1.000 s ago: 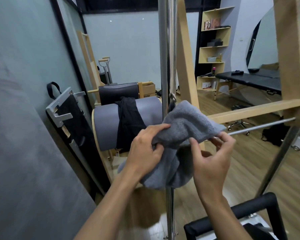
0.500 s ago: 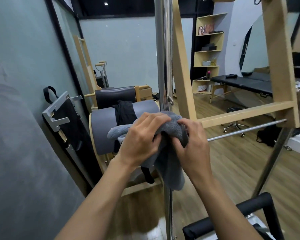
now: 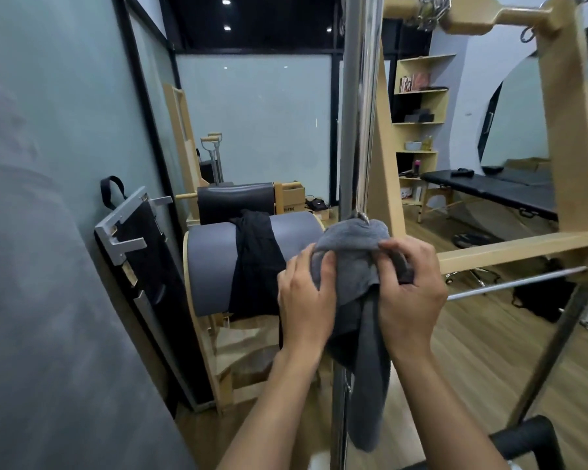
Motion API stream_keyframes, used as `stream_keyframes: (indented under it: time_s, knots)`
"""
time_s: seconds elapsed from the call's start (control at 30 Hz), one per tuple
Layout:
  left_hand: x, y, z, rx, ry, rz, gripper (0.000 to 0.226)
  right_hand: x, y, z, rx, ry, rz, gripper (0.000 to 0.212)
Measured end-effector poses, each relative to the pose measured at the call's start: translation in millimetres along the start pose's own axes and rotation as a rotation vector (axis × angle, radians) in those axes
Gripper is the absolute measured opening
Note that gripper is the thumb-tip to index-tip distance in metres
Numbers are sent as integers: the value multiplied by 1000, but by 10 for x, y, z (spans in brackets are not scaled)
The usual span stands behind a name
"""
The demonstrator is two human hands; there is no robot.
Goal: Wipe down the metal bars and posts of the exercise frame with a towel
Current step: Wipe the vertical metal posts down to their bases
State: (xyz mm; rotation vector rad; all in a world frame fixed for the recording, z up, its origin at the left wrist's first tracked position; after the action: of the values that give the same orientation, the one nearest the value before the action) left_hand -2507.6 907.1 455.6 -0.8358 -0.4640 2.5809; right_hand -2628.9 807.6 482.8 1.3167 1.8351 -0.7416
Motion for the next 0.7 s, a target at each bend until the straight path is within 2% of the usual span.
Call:
stream_keyframes:
  time_s: [0.07,0.13,0.2,0.27,0.4,0.5,0.57,0.7]
  knots:
    - [-37,114,42,-48,83,-79,68,-19,29,201,-111,137,2,26]
    - [-94,172,38,-131,122,-102,77,1,43,299,-58,178,8,26]
    - [-107,187,41,-226,148,-63,82,70,58,317,18,173,-17,25]
    - [-89,162,61,-267,179,-15,82,220,130,300,-4,188,-126,34]
    - [57,145,43,-47,255,-70,66,400,211,280,-121,216,-341,54]
    - [280,148,40,9,396,18,64,219,193,324,-246,341,-380,47]
    - [261,155,-10,6,367,49,63,170,218,300,-295,384,-365,47]
    - [220,179,-100,-13,185,39,61,274,222,209,-108,398,-367,54]
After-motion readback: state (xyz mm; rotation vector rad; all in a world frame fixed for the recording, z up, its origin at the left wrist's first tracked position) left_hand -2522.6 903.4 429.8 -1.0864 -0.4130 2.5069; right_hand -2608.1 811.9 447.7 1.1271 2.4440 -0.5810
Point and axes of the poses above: each hand's wrist, its own x-axis away from the middle knuckle, its own y-axis out of the palm, z = x × y, the point moved 6 cm from there along -x, towards the middle knuckle, and after that the axes turned 9 degrees about -z, right-handed, at the moved point
